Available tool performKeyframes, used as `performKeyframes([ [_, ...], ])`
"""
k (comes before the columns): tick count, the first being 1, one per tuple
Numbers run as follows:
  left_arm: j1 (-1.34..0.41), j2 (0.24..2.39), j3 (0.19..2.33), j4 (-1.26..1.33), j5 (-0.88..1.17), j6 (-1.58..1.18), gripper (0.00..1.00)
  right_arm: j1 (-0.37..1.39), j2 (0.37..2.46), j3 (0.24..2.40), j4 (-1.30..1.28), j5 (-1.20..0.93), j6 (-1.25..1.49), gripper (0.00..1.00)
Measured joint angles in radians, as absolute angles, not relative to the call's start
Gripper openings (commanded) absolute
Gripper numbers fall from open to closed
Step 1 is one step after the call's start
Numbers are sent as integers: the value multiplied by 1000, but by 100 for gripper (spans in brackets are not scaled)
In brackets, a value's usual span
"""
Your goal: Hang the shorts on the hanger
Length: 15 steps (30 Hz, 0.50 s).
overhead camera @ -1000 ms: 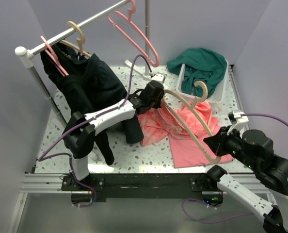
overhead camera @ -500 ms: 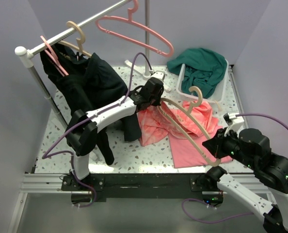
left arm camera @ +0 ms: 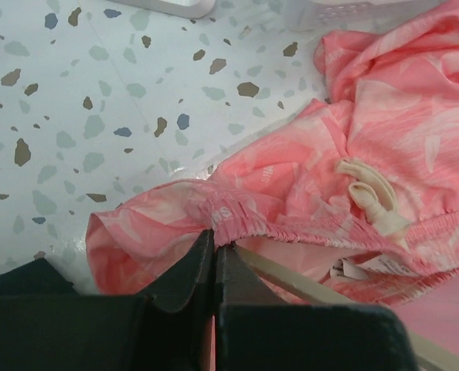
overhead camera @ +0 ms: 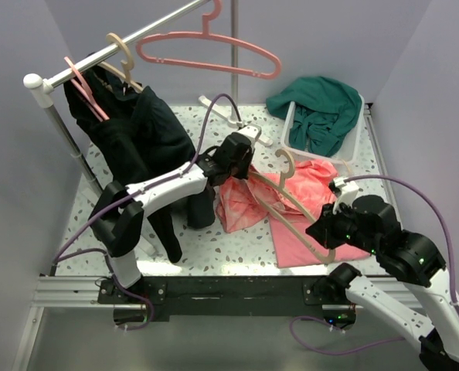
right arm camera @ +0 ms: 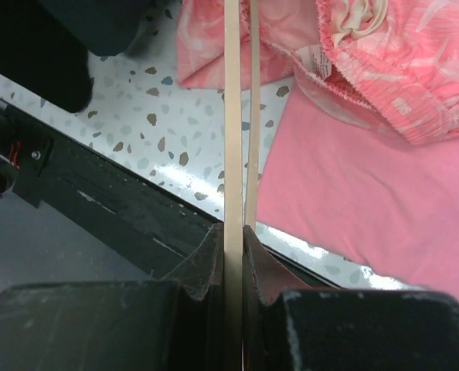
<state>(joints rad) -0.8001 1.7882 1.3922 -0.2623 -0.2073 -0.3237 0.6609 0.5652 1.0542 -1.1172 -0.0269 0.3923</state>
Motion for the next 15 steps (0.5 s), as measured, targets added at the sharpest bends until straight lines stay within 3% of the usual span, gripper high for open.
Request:
performKeyframes([
  [8, -847, 1670, 1313, -151, -138, -220, 0, 661, 505, 940, -972, -116, 364, 0],
  [12, -879, 1651, 1298, -118, -134, -196, 6, 660, 482, 810, -844, -124, 360, 0],
  [15, -875, 1651, 1281, -114, -134, -196, 20, 660, 433, 723, -760, -108, 370, 0],
])
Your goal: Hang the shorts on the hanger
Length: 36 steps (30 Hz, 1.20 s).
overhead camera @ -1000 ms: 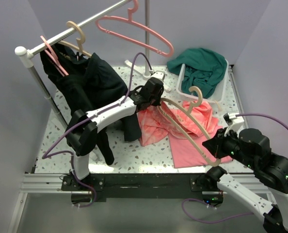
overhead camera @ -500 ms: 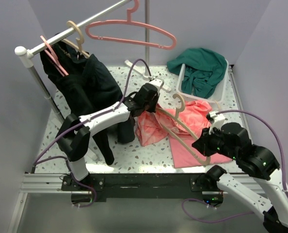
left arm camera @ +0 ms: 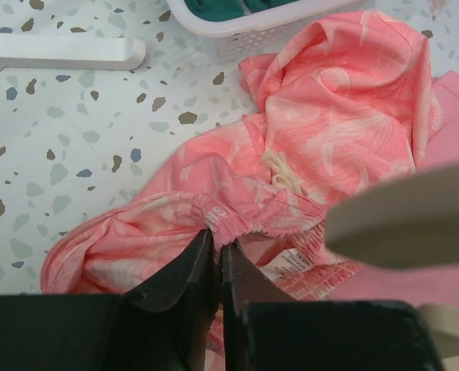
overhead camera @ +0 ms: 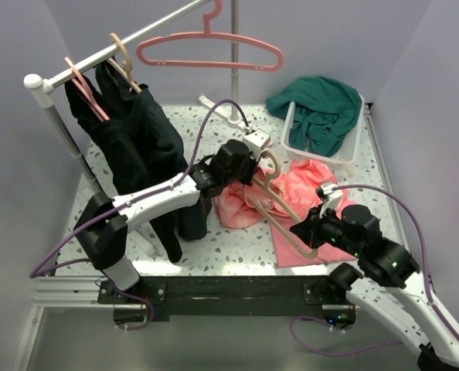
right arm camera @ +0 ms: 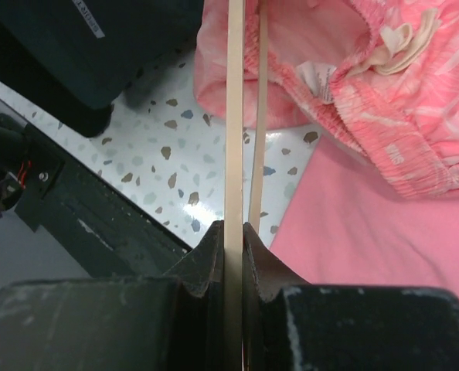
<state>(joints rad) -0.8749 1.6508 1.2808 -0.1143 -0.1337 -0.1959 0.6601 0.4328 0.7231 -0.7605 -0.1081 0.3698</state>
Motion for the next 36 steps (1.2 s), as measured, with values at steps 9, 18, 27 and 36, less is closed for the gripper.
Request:
performKeyframes([
  [9, -902, 1607, 1226, -83, -159, -223, 55, 662, 305, 545, -625, -69, 410, 0],
  [18, -913, 1398, 1027, 38, -184, -289, 63, 669, 288, 532, -574, -79, 419, 0],
  [27, -926, 1323, 936, 152, -66, -298, 68, 665, 298, 532, -530, -44, 426, 0],
  [36, -930, 1368, 962, 239, -31, -259, 69, 665, 321, 532, -526, -44, 426, 0],
])
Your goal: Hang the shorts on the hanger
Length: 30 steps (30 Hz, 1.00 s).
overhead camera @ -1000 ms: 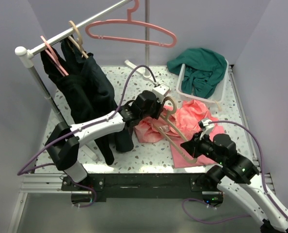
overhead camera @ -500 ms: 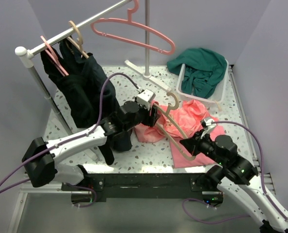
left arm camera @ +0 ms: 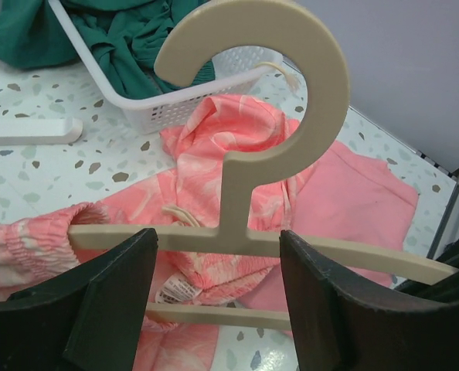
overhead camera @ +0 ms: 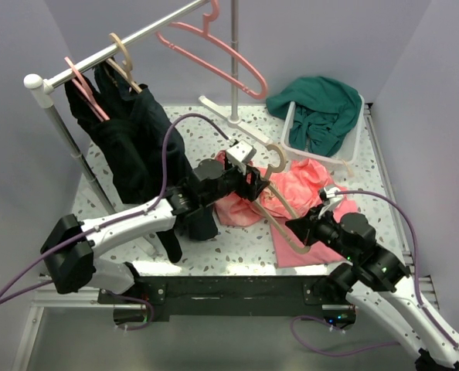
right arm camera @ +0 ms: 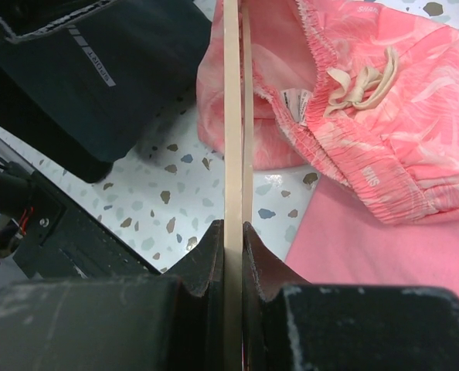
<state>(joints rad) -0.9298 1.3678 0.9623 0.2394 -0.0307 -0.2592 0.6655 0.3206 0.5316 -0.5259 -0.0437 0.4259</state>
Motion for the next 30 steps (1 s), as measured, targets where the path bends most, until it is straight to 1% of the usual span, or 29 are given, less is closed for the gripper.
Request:
performKeyframes([
  [6, -930, 1465, 1020, 250, -29, -238, 69, 665, 323, 532, -522, -44, 426, 0],
  [11, -930, 1504, 1050, 257, -20, -223, 69, 665, 330, 532, -521, -44, 426, 0],
  [13, -930, 1511, 1055, 272, -17, -224, 67, 665, 334, 532, -519, -44, 426, 0],
  [14, -930, 1513, 1057, 278, -14, -224, 60, 665, 335, 532, -519, -43, 426, 0],
  [16, -930, 1522, 1061, 292, -2, -223, 55, 665, 336, 532, -518, -43, 426, 0],
  [17, -930, 1527, 1064, 297, 1, -224, 47, 665, 336, 532, -517, -43, 426, 0],
  [19, -930, 1539, 1065, 307, 8, -222, 42, 665, 336, 532, -517, -43, 426, 0],
  [20, -930, 1545, 1065, 309, 12, -222, 33, 665, 336, 532, -517, -43, 426, 0],
  [22, -930, 1555, 1065, 316, 15, -218, 21, 665, 336, 532, -517, -43, 427, 0],
  [23, -930, 1558, 1065, 318, 15, -220, 6, 665, 336, 532, -517, -43, 427, 0],
  [24, -930, 1559, 1065, 323, 15, -216, 0, 665, 336, 532, -519, -43, 427, 0],
  [25, -930, 1560, 1065, 326, 16, -215, 0, 665, 336, 532, -518, -41, 427, 1],
  [26, -931, 1560, 1065, 331, 15, -215, 0, 665, 336, 532, -517, -37, 429, 9],
  [27, -931, 1560, 1065, 334, 10, -213, 0, 665, 336, 532, -517, -34, 430, 27],
  [29, -933, 1559, 1064, 335, -1, -208, 0, 666, 336, 533, -520, -16, 442, 40],
  [30, -937, 1558, 1060, 337, -15, -204, 0, 666, 336, 535, -525, -2, 450, 49],
])
